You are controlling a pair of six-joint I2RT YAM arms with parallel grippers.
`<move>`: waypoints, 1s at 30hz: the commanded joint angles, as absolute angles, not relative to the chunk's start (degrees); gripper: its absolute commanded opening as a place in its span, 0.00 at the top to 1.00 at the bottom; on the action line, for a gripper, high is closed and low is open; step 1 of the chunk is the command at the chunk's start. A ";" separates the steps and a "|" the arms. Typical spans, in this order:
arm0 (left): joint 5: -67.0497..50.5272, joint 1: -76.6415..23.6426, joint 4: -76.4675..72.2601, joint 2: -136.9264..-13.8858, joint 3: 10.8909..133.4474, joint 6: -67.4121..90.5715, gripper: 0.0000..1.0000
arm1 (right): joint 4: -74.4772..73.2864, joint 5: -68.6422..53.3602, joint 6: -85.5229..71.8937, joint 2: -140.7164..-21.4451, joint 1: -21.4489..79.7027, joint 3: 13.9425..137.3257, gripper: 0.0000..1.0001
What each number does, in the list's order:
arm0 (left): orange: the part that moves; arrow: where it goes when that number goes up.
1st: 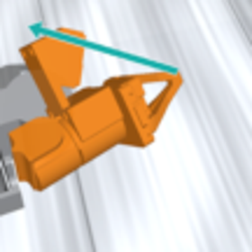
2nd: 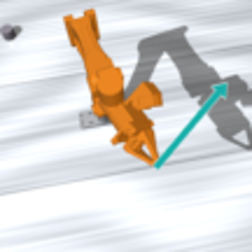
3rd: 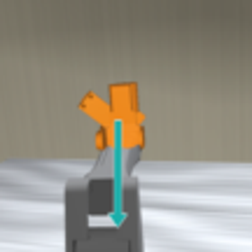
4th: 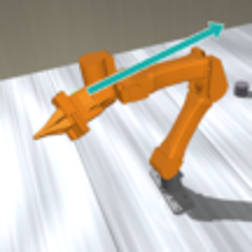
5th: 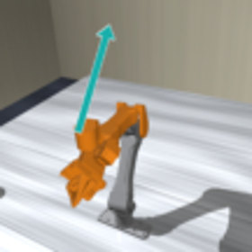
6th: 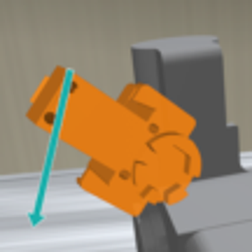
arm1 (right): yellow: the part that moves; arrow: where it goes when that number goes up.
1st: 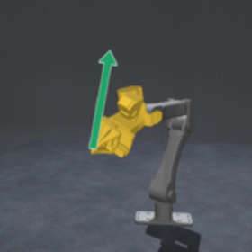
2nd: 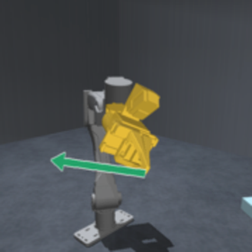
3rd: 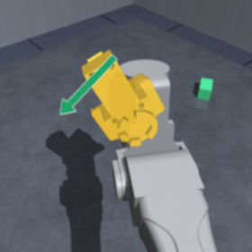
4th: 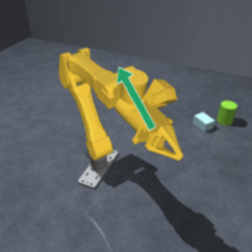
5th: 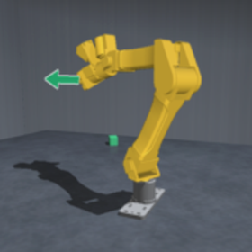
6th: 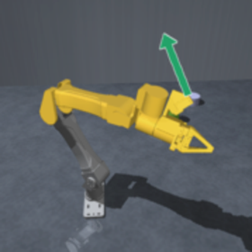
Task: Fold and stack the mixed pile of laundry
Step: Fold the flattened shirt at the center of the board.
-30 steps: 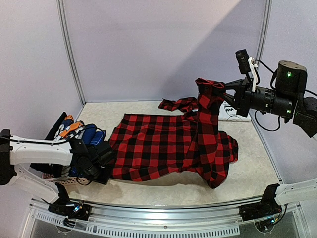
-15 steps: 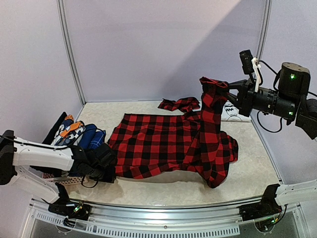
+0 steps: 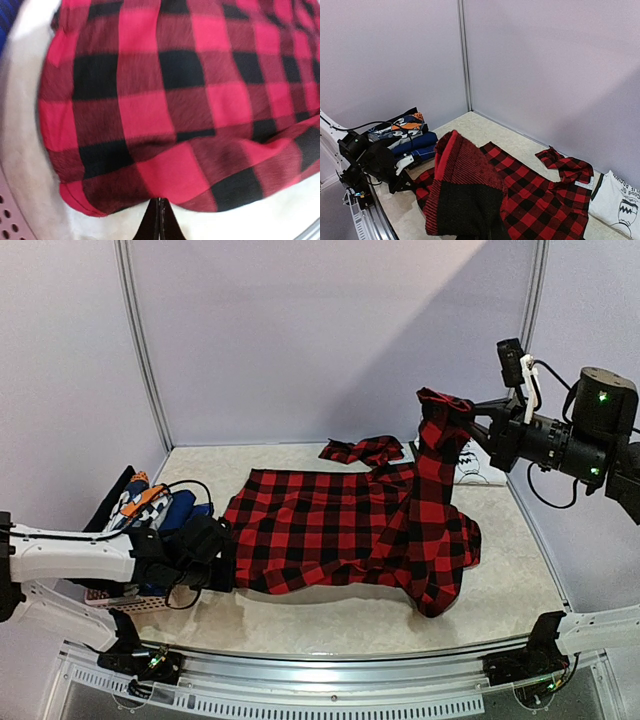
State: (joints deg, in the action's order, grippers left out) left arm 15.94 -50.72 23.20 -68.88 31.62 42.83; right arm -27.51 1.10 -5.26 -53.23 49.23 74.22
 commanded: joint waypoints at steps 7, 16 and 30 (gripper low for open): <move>23.12 -50.46 32.19 -64.30 39.77 42.05 1.00 | -28.55 13.75 -4.13 -57.58 49.57 77.89 0.99; 13.55 -53.05 24.54 -69.86 41.59 30.94 0.71 | -27.01 21.32 -2.66 -70.77 43.28 86.94 1.00; 9.38 -65.50 17.11 -90.31 54.91 20.95 0.66 | -23.08 4.41 -1.13 -90.83 30.18 94.45 1.00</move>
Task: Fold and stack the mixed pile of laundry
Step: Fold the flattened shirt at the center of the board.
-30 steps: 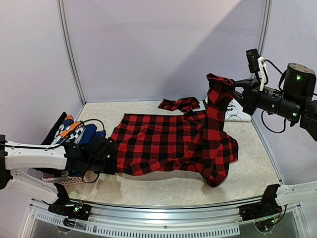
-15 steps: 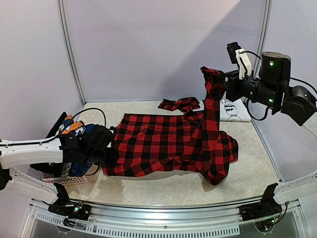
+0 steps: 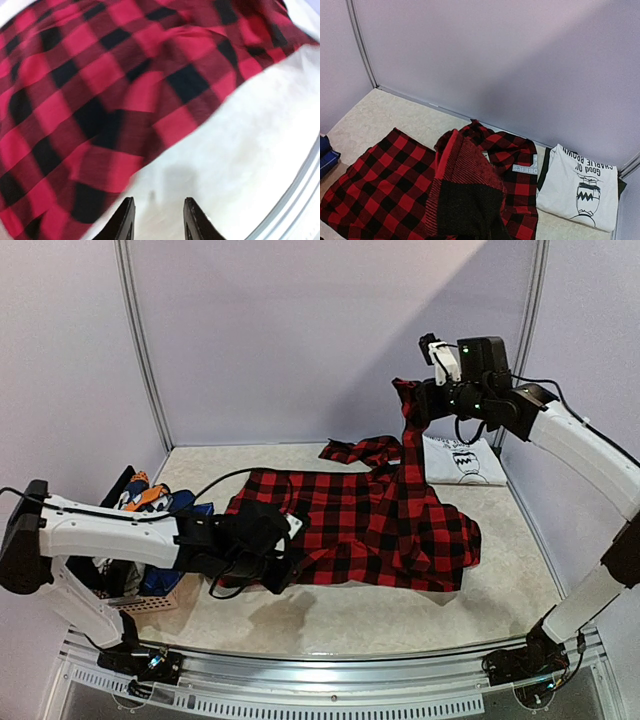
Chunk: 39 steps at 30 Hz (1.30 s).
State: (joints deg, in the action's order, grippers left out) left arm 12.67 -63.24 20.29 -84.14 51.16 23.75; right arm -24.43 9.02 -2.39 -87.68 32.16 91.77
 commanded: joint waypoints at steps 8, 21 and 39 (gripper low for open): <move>14.47 -66.18 20.39 -102.97 63.21 21.19 0.65 | -23.07 1.10 -0.63 -94.80 27.32 95.11 1.00; 27.39 -61.11 24.80 -110.01 65.24 26.36 0.67 | -23.14 0.69 -0.62 -94.79 27.28 93.70 1.00; 36.91 -53.34 30.39 -104.51 61.53 29.19 0.68 | -23.59 -2.30 1.03 -92.99 27.32 92.55 1.00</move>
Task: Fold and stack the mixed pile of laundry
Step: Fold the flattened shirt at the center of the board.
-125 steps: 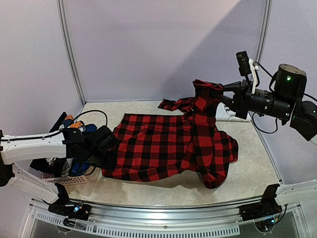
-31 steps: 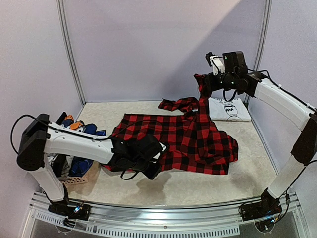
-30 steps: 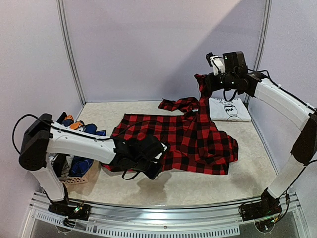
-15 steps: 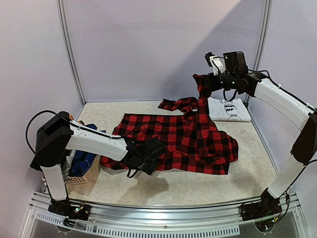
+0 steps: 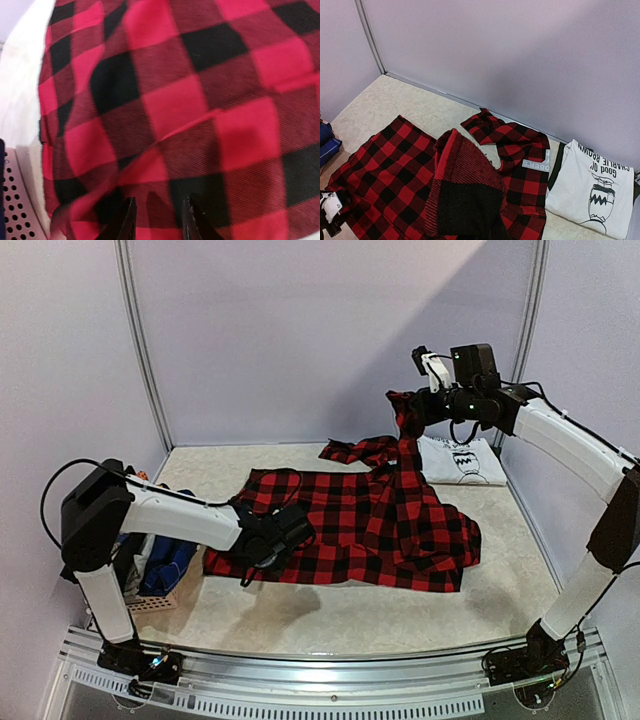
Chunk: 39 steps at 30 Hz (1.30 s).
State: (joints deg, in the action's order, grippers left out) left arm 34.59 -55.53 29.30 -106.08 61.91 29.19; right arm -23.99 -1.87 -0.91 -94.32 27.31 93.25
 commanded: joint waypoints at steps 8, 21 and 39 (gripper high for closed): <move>37.25 -47.99 28.86 -106.29 64.63 26.04 0.68 | -23.66 -2.37 1.10 -92.91 27.32 92.55 1.00; 32.25 -46.30 25.88 -103.18 65.77 23.62 0.68 | -25.49 -8.63 -3.70 -91.08 27.33 92.91 0.99; 11.39 -47.99 10.98 -81.93 51.49 19.74 0.48 | -19.85 -35.08 -14.75 -99.62 33.59 95.22 0.99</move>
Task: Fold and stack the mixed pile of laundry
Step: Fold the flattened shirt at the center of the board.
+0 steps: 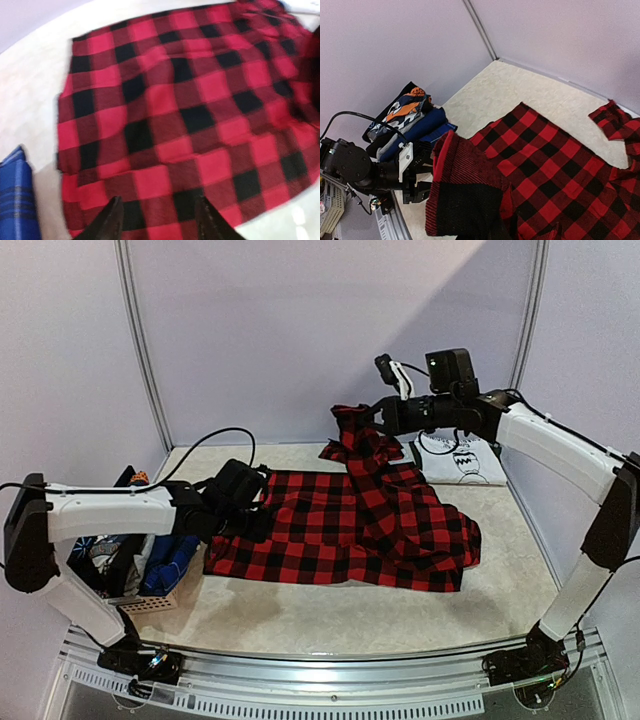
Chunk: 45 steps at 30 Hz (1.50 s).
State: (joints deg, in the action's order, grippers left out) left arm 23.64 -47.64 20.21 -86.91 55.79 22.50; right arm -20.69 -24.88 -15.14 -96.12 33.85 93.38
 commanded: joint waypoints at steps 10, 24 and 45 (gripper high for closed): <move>-3.36 -47.10 -1.37 -74.87 49.65 14.10 0.20 | -28.72 -49.77 -7.05 -108.82 34.13 103.55 0.99; -13.02 -44.17 2.98 -80.37 64.57 10.65 0.15 | -31.67 -53.84 -2.83 -111.70 34.58 104.92 0.94; -15.15 -44.12 9.71 -88.24 72.33 5.23 0.90 | -36.37 -51.86 3.62 -111.06 35.87 105.64 0.95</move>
